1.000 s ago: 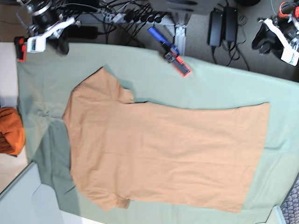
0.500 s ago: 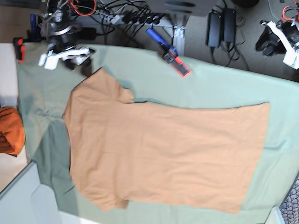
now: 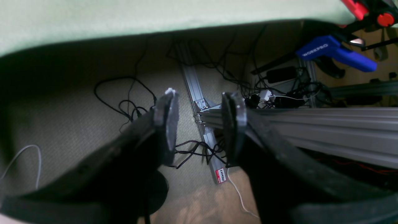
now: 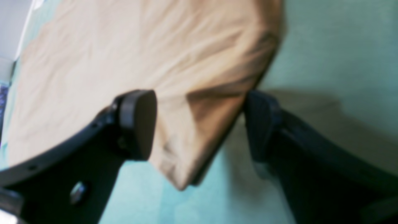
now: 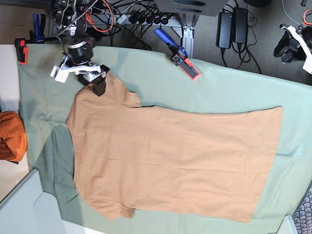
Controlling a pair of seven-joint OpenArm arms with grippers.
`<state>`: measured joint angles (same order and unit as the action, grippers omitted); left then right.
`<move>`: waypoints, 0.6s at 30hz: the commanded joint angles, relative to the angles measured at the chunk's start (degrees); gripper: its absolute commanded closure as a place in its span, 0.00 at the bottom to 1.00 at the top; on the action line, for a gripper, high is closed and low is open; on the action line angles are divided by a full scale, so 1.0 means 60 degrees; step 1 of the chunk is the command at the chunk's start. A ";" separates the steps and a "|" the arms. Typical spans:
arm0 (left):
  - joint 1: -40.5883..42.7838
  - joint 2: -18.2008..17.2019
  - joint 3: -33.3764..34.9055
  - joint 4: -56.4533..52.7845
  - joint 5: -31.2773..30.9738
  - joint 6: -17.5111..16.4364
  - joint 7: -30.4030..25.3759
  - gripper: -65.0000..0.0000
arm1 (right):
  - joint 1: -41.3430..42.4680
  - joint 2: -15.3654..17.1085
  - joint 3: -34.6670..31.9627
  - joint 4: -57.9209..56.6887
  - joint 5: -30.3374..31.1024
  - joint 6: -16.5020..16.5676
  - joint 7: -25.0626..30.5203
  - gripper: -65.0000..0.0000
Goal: Fold the T-shirt properly
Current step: 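Grasp the shirt's shoulder with the right gripper and hem corner with the left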
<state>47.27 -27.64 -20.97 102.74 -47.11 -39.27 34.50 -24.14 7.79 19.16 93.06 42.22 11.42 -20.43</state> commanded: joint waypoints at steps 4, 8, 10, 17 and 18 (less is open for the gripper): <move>-0.0142 -0.0186 -0.0237 0.0135 -0.0608 -0.0122 0.0011 0.59 | -0.0047 -0.0062 -0.0641 0.0062 0.0073 0.0240 -0.0350 0.32; -0.0729 -0.0200 -0.0448 0.0135 -0.0801 -0.0122 0.0157 0.59 | -0.0029 -0.0066 -0.0954 0.0066 0.0033 0.0240 -0.0353 0.32; -0.1013 -0.0277 -0.0455 0.0135 -0.0787 0.0025 0.0149 0.59 | -0.0029 -0.0062 -0.0954 0.0066 -0.0080 0.0240 -0.0350 0.32; -0.2437 -0.0455 -0.0452 -0.0284 -0.0758 0.0266 0.0138 0.59 | -0.0033 -0.0062 -0.0954 0.0066 -0.0648 0.0240 -0.0346 0.32; -0.2696 -0.0455 -0.0437 -0.0459 -0.0758 0.0277 0.0138 0.59 | -0.0036 -0.0062 -0.0954 0.0066 -0.0718 0.0240 -0.0350 0.32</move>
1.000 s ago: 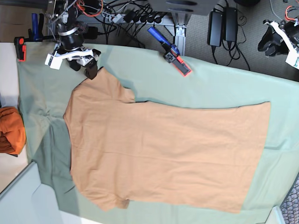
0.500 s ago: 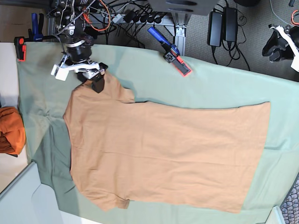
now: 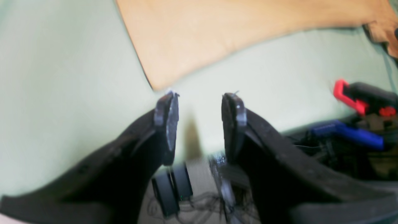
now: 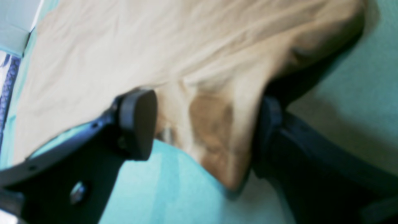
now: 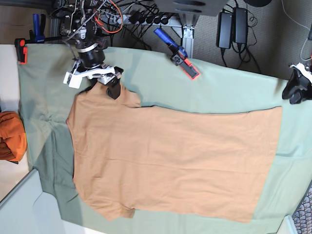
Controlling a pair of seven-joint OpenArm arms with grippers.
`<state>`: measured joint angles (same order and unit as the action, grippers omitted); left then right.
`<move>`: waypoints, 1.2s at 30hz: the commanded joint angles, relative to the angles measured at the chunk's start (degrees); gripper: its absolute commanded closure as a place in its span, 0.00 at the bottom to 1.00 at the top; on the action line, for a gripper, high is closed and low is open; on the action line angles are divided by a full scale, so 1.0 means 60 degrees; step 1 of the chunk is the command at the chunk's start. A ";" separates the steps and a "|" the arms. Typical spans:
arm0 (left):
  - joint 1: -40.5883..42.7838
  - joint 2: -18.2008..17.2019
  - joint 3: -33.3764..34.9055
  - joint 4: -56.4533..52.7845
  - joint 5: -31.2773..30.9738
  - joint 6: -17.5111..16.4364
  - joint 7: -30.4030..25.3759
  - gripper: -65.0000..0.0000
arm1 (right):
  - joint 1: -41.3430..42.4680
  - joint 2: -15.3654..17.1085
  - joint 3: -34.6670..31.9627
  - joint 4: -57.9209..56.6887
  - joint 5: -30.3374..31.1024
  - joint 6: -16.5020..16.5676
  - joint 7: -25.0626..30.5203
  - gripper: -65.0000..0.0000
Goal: Fold the T-shirt properly
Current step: 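Grasp the shirt's shoulder with the right gripper and hem corner with the left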
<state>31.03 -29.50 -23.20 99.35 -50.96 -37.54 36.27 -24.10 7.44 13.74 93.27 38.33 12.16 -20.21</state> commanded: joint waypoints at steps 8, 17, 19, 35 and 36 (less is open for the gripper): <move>-0.1767 -0.0164 0.1020 -0.2193 -0.0251 0.0080 -0.0146 0.46 | -0.0062 -0.0004 -0.0051 0.0029 -0.0259 0.0113 -0.0386 0.32; -0.3155 -0.0168 0.1628 -0.4025 -0.0084 0.0080 -0.0149 0.46 | -0.0084 -0.0004 -0.0051 0.0029 -0.0361 0.0117 -0.0393 0.32; -0.3264 -0.0164 0.1654 -0.4207 -0.0091 0.0080 -0.0146 0.46 | -0.0087 -0.0004 -0.0051 0.0029 -0.0412 0.0117 -0.0397 0.32; -0.3289 -0.0142 0.2758 -0.4120 -0.0113 0.0076 0.0080 0.46 | -0.0084 -0.0004 -0.0051 0.0029 -0.0426 0.0117 -0.0426 0.32; -0.3289 -0.0138 0.2758 -0.4076 -0.0117 0.0076 0.0109 0.47 | -0.0084 -0.0004 -0.0051 0.0029 -0.0426 0.0113 -0.0426 0.32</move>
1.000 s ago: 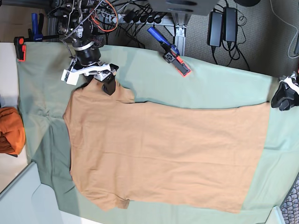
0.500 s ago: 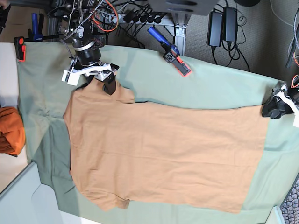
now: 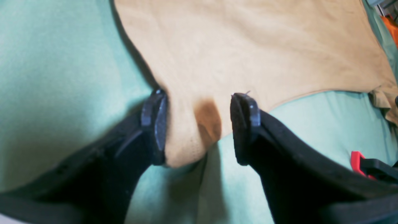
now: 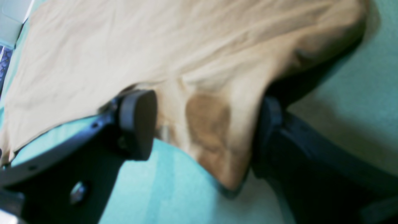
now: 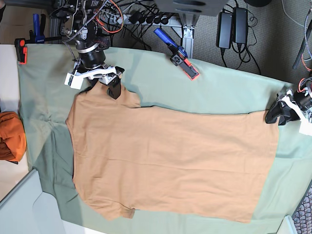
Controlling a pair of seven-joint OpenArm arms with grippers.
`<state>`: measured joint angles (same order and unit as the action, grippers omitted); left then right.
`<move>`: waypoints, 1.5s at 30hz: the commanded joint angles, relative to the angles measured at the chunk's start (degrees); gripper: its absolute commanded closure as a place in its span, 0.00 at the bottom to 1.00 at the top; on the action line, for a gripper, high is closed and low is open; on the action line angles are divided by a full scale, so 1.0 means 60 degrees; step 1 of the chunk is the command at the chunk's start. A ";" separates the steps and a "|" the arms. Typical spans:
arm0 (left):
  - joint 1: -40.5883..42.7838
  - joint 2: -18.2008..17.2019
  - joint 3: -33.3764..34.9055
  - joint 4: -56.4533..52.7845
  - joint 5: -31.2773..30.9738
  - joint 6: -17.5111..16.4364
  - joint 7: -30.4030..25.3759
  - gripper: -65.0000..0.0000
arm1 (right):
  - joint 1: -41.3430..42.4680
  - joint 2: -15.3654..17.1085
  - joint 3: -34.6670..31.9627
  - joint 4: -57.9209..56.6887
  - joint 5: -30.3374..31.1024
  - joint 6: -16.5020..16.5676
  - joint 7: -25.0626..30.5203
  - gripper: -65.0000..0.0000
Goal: Fold the T-shirt properly
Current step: 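Grasp the shirt's shoulder with the right gripper and hem corner with the left, then lift the shirt side and fold it lengthwise over the shirt's middle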
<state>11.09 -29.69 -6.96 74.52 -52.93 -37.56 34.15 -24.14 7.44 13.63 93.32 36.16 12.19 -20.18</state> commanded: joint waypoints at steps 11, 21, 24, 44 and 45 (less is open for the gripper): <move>0.0033 -0.0113 0.0051 0.0109 0.0208 -0.0406 0.0270 1.00 | -0.0076 -0.0004 -0.0033 0.0022 -0.0463 0.0109 -0.0430 0.68; 0.0040 -0.0379 0.0029 0.0131 0.0084 -0.0406 0.0390 1.00 | -0.0084 0.0025 0.0284 0.0477 -0.0455 0.0113 -0.1417 1.00; 0.0102 -0.0678 0.0029 0.0186 -0.0481 -0.0406 0.0841 1.00 | -0.0248 0.0066 0.0583 0.0933 -0.0208 0.0127 -0.1898 1.00; 0.1628 -0.1588 -0.0721 0.2565 -0.1359 -0.0406 0.1446 1.00 | -0.2284 0.0849 0.1778 0.3049 0.0590 0.0699 -0.1931 1.00; 0.1625 -0.1585 -0.0721 0.2565 -0.1362 -0.0406 0.1373 1.00 | -0.2251 0.0849 0.1829 0.3126 0.0586 0.0696 -0.1927 1.00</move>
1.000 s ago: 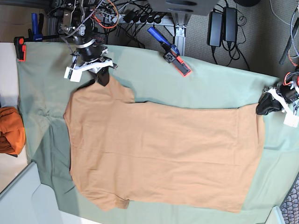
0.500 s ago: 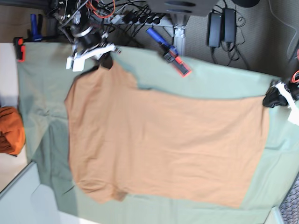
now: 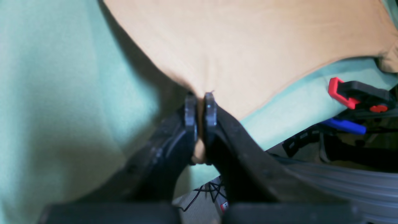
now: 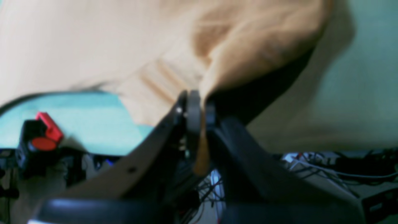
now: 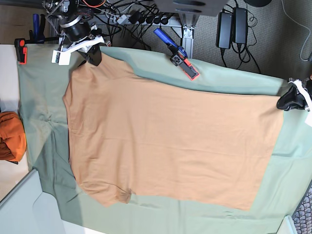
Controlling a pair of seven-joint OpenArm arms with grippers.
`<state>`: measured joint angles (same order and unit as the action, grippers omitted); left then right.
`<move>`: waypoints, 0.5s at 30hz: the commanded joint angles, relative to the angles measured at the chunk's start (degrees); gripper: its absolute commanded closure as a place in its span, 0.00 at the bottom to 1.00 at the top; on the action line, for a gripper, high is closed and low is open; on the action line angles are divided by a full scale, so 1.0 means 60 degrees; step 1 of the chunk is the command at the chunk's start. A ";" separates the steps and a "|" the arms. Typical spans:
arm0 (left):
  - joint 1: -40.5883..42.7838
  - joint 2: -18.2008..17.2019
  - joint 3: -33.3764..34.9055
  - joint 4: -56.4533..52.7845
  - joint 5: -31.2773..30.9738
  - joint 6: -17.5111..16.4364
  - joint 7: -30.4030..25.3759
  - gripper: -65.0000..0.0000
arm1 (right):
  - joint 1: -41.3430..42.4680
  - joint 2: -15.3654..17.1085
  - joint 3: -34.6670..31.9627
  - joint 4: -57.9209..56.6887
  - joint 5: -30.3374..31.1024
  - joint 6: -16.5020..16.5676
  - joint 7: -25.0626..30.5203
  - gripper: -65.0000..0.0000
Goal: Fold the T-shirt properly
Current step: 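Lift the shirt side and fold it lengthwise over the shirt's middle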
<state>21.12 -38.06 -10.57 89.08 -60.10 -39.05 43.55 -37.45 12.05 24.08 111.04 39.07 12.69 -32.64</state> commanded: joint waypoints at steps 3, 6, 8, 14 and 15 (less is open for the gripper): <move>-0.0084 -0.0193 -0.0120 0.0146 -0.0164 -0.0159 -0.0368 1.00 | 0.0186 0.0080 0.0113 0.0306 0.0098 0.0612 0.0153 1.00; -0.0219 -0.0193 -0.0120 0.0146 -0.0160 -0.0159 -0.0372 1.00 | 0.0630 0.0080 0.0109 0.0306 0.0091 0.0612 0.0146 1.00; -0.0353 -0.0175 -0.0120 0.0142 -0.0153 -0.0159 -0.0379 1.00 | 0.0911 0.0080 0.0109 0.0302 0.0047 0.0616 0.0146 1.00; -0.1115 -0.0113 -0.0106 -0.0044 0.1027 -0.0159 -0.1115 1.00 | 0.1898 0.0080 0.0109 0.0200 -0.0444 0.0627 0.0153 1.00; -0.1271 -0.0109 -0.0095 -0.0168 0.1064 -0.0159 -0.1151 1.00 | 0.2058 0.0080 0.0106 0.0131 -0.0477 0.0634 0.0153 1.00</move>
<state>14.02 -37.60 -10.57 87.55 -53.10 -39.07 37.93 -25.17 12.05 24.27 111.00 35.92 12.82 -33.06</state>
